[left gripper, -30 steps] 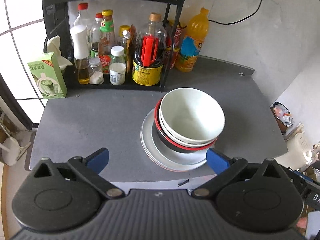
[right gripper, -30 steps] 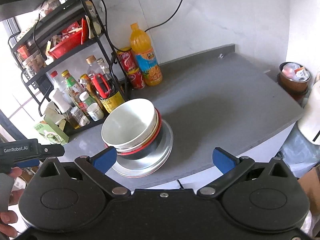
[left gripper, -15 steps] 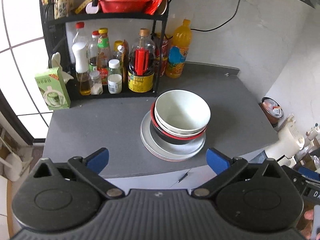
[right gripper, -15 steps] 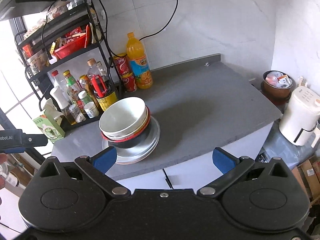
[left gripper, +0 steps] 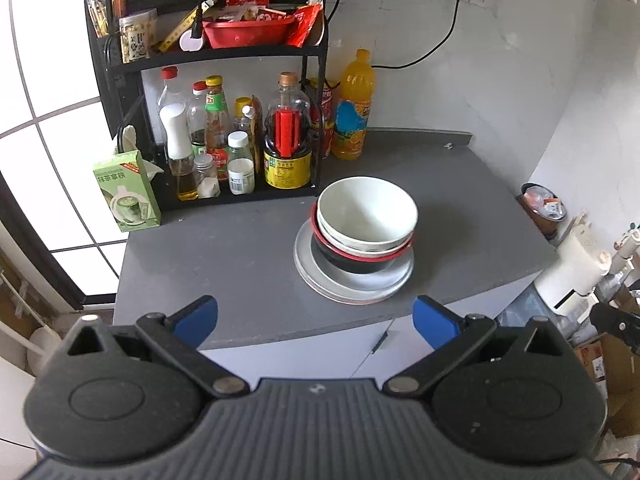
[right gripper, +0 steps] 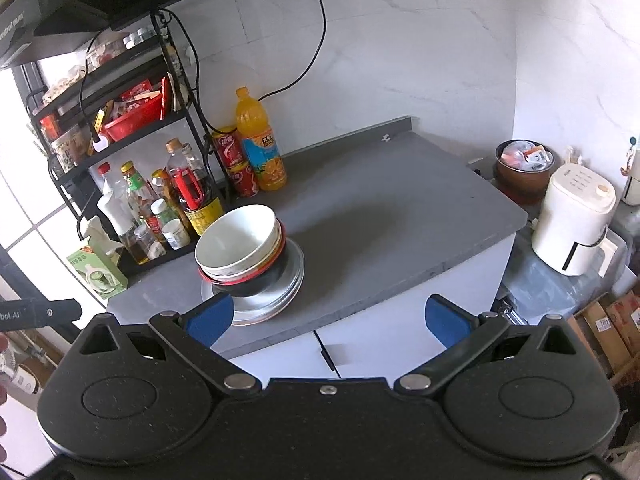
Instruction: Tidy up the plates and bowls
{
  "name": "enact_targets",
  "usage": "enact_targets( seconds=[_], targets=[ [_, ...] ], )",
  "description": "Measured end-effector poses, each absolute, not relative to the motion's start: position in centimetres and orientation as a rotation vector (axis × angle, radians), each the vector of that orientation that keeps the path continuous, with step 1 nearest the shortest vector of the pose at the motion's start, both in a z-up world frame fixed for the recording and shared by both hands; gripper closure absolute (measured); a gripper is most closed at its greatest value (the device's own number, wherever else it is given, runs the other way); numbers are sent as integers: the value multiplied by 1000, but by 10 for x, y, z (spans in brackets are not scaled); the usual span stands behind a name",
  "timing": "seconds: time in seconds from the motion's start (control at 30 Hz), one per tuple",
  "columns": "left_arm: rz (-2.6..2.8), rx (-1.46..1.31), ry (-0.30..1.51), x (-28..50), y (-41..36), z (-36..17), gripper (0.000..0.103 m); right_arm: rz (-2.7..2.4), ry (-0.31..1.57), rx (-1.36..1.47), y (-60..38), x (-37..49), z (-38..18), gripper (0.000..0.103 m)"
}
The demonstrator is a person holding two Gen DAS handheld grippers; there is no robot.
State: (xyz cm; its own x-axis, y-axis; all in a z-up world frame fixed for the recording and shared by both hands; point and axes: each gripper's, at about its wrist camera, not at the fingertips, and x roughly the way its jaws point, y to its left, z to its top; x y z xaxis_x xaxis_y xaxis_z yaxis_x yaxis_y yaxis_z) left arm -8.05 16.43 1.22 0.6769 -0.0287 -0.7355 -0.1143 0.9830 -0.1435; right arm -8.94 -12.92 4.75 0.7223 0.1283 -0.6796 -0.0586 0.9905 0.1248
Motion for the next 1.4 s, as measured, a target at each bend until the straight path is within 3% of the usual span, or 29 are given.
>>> enact_targets(
  seconds=[1.4],
  targets=[
    [69,-120,841,-118,141,23,0,120,773,52,-111,-123,64,0]
  ],
)
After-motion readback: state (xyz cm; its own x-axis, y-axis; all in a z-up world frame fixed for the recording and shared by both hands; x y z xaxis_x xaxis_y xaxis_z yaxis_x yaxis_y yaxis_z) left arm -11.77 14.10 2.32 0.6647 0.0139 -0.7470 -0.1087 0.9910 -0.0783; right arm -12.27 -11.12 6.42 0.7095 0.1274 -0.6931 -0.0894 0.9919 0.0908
